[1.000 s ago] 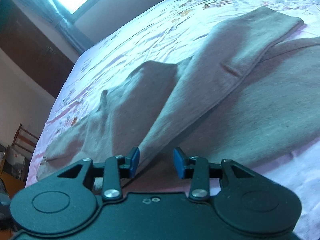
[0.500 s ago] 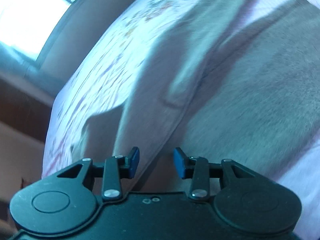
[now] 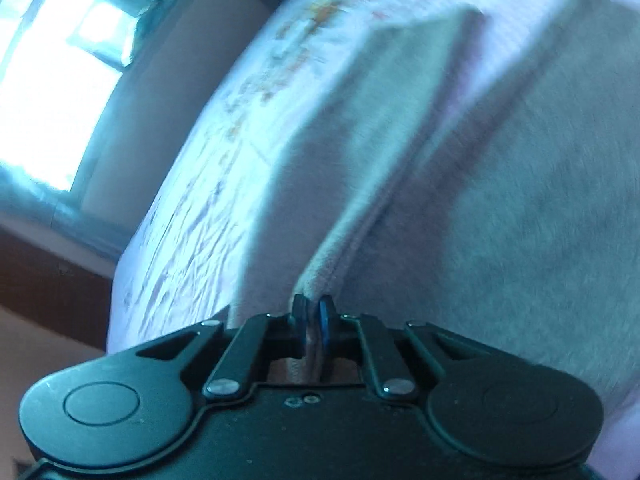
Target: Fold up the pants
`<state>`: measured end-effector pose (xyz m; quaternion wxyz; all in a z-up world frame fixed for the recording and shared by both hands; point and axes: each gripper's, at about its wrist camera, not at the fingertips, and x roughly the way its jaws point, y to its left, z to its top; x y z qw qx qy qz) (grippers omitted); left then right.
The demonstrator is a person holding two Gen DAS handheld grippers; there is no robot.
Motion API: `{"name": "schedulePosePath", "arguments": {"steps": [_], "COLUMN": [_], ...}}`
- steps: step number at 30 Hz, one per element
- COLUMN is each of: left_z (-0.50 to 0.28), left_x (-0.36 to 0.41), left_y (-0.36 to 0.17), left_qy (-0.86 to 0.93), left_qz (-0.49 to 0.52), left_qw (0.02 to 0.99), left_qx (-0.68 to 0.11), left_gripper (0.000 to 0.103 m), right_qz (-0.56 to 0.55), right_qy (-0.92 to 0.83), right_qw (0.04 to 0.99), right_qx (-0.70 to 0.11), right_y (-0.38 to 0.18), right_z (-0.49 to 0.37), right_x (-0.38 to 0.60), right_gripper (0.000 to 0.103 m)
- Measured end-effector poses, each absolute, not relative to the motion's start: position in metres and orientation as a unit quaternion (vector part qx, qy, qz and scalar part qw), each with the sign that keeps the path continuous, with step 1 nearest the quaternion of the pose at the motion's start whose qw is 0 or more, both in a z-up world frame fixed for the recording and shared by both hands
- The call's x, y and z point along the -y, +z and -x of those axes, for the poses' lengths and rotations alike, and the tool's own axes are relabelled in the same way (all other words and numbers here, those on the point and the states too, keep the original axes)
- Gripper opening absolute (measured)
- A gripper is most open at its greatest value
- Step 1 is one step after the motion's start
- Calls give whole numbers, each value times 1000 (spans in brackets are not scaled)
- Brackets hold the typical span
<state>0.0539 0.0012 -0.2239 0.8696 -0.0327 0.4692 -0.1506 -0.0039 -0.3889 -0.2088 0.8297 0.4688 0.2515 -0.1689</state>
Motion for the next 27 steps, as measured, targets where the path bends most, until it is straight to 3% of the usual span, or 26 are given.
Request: {"name": "schedulePosePath", "arguments": {"steps": [10, 13, 14, 15, 16, 24, 27], "left_z": [-54, -53, -54, -54, -53, -54, -53], "left_x": [-1, -1, -2, -2, -2, 1, 1], "left_y": [-224, -223, -223, -223, -223, -223, -223], "left_qy": [-158, -158, -157, -156, -156, -150, -150], "left_qz": [30, 30, 33, 34, 34, 27, 25], "left_qw": [869, 869, 869, 869, 869, 870, 870], "left_qx": [-468, -468, -468, -468, -468, -469, -469], "left_gripper": [53, 53, 53, 53, 53, 53, 53], "right_qz": [-332, -351, -375, -410, -440, -467, -472], "right_qy": [-192, -163, -166, -168, -175, -165, -157], "right_qw": [908, 896, 883, 865, 847, 825, 821], "right_qx": [-168, -219, -228, -236, -242, -273, -279], "right_y": [-128, -145, -156, -170, -180, -218, -224], "right_z": [83, 83, 82, 79, 77, 36, 24], "right_x": [358, 363, 369, 379, 385, 395, 392], "right_gripper": [0, 0, 9, 24, 27, 27, 20]}}
